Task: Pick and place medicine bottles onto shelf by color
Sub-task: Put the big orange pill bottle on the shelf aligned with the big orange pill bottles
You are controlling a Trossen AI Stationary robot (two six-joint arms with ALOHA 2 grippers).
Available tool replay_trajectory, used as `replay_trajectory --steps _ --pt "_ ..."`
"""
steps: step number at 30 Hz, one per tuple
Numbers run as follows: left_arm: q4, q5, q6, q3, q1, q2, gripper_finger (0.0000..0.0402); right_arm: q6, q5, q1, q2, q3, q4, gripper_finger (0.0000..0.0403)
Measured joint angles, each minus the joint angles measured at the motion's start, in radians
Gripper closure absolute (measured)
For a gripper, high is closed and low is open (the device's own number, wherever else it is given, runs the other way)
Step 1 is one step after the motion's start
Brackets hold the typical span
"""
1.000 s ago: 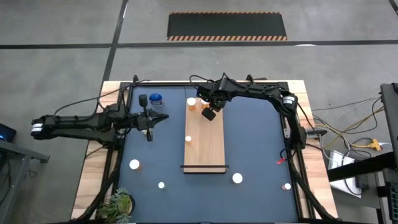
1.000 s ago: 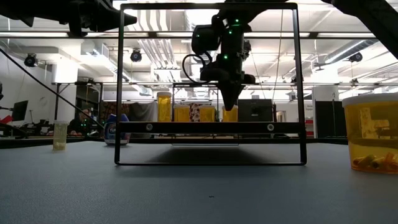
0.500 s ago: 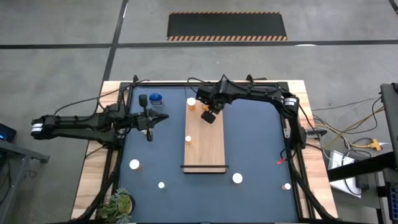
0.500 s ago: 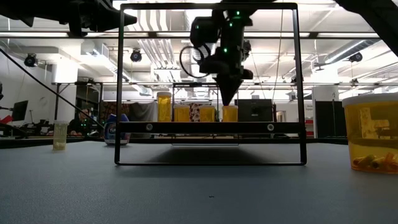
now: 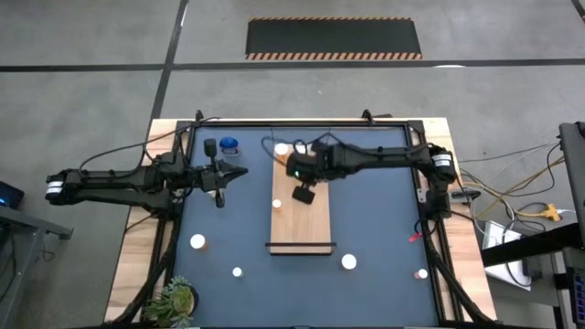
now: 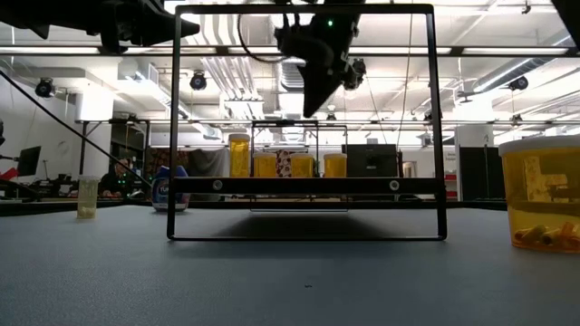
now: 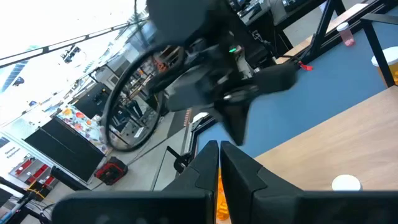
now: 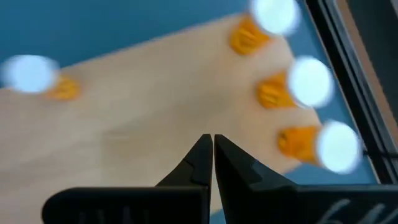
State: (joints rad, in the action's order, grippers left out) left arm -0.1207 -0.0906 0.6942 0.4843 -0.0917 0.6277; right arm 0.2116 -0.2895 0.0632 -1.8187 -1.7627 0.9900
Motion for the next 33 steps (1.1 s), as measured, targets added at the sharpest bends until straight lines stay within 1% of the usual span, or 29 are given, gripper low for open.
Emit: replay_trajectory --steps 4,7,14,20,25,33 --pt "0.0 0.0 0.0 0.0 0.0 0.0 0.0402 -0.043 0.0 -0.048 0.032 0.082 -0.136 0.0394" --pt "0.001 0.0 -0.001 0.0 0.0 0.0 0.0402 -0.066 -0.001 -0.064 0.066 0.153 -0.261 0.0394" --pt "0.001 0.0 -0.002 0.0 0.0 0.0 0.0402 -0.114 -0.002 -0.068 0.147 0.337 -0.516 0.0394" --pt "0.002 0.0 -0.002 0.0 0.0 0.003 0.0402 -0.184 -0.002 -0.067 0.199 0.431 -0.682 0.0394" --pt "-0.003 0.0 -0.002 0.0 0.0 0.005 0.0402 -0.187 -0.001 -0.067 0.227 0.469 -0.713 0.0394" --pt "-0.003 0.0 -0.002 0.0 0.0 0.006 0.0402 -0.187 -0.001 -0.067 0.227 0.471 -0.712 0.0394"
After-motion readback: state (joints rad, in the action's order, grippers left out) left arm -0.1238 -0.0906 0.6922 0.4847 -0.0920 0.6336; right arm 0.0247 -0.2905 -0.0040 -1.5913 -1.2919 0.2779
